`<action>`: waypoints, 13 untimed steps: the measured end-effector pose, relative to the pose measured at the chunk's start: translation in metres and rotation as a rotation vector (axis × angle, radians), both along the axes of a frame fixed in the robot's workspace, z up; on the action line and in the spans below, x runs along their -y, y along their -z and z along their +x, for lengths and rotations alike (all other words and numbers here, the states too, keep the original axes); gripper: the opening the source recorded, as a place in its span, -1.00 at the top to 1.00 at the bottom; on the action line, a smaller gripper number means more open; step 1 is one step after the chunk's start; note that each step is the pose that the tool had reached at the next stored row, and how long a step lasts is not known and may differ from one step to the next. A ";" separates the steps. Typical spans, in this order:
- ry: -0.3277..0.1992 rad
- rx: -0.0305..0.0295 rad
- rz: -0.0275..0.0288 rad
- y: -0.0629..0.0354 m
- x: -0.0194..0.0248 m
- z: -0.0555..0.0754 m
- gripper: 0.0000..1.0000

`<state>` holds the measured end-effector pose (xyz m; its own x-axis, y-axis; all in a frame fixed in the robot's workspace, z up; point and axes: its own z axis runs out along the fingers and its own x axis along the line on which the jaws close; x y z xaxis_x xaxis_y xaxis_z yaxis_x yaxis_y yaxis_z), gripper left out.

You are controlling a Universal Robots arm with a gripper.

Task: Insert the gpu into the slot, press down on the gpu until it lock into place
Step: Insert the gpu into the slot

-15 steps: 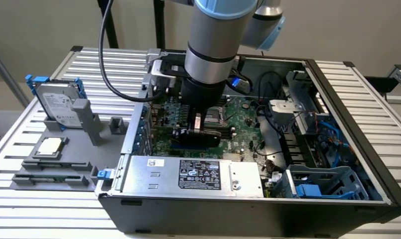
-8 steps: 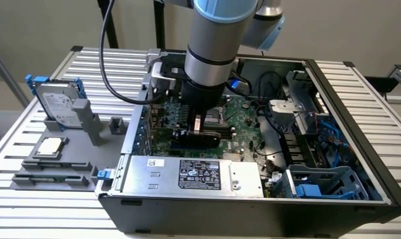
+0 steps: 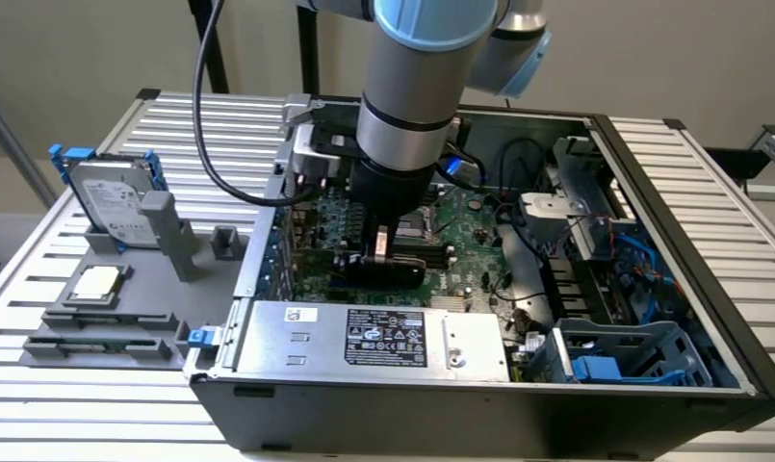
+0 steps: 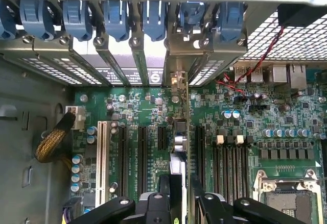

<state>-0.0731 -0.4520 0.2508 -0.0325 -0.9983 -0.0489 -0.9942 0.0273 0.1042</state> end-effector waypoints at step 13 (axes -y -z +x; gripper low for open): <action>0.000 -0.0007 0.0004 -0.0058 0.0000 0.000 0.46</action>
